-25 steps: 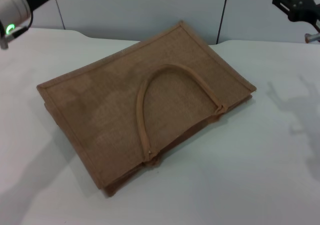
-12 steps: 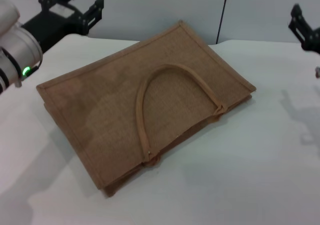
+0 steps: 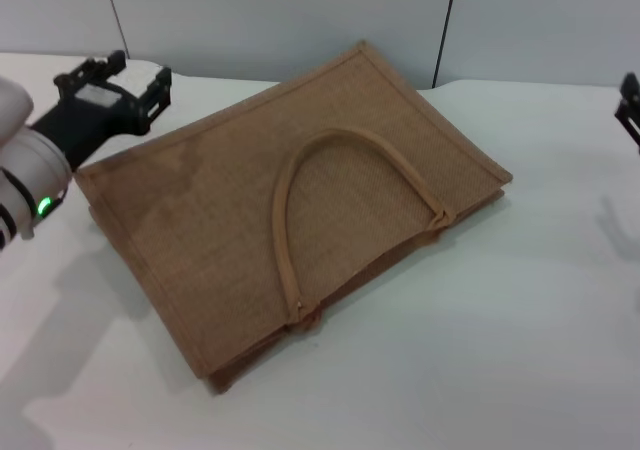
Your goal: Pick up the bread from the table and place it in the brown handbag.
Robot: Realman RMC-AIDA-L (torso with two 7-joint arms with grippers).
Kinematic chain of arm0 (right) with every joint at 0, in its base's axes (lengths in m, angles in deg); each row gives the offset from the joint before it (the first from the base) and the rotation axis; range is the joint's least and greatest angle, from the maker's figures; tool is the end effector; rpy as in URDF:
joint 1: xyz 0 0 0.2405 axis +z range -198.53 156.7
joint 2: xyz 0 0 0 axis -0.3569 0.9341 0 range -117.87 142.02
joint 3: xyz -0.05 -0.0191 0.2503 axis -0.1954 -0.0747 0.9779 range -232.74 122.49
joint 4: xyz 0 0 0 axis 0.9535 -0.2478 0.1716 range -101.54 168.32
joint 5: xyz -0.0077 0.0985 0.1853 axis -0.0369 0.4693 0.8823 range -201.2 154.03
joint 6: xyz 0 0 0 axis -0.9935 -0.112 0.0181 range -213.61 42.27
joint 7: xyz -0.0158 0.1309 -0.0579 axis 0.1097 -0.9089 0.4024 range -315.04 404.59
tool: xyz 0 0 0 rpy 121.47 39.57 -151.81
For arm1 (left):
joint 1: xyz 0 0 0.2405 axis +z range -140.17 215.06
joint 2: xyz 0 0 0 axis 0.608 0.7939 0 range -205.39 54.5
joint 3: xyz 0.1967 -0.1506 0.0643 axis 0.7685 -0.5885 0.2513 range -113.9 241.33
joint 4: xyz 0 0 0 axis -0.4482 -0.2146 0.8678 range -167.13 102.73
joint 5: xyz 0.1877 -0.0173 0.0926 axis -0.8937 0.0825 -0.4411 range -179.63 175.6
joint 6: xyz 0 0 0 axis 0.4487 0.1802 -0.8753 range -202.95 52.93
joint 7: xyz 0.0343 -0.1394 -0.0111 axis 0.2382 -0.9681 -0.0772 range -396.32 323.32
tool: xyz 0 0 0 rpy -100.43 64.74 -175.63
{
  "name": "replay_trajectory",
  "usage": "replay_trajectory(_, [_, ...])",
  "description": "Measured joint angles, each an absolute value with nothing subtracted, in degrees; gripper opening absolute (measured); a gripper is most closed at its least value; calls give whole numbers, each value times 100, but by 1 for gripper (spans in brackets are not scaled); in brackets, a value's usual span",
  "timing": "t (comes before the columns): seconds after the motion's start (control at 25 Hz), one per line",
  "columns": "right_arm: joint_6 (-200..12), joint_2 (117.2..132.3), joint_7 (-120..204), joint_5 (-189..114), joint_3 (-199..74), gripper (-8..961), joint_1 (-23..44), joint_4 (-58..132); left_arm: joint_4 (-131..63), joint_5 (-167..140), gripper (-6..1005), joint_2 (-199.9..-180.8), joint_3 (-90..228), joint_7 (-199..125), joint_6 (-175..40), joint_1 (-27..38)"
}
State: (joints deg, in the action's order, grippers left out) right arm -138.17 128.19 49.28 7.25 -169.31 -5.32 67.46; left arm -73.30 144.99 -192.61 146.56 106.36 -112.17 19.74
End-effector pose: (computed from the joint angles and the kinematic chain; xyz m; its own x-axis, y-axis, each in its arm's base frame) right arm 0.2994 0.3434 0.0003 0.7805 0.0932 -0.6182 -0.6042 -0.1413 -0.7842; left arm -0.2950 0.3800 0.0217 0.7947 0.0719 0.6028 0.5877 -0.3397 -0.7343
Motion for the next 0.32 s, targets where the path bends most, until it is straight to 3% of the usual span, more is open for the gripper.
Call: replay_trajectory(0.32, [-14125, 12841, 4438, 748, -16947, 886, -213, 5731, -5956, 15524, 619, -19260, 14639, 11576, -12337, 1744])
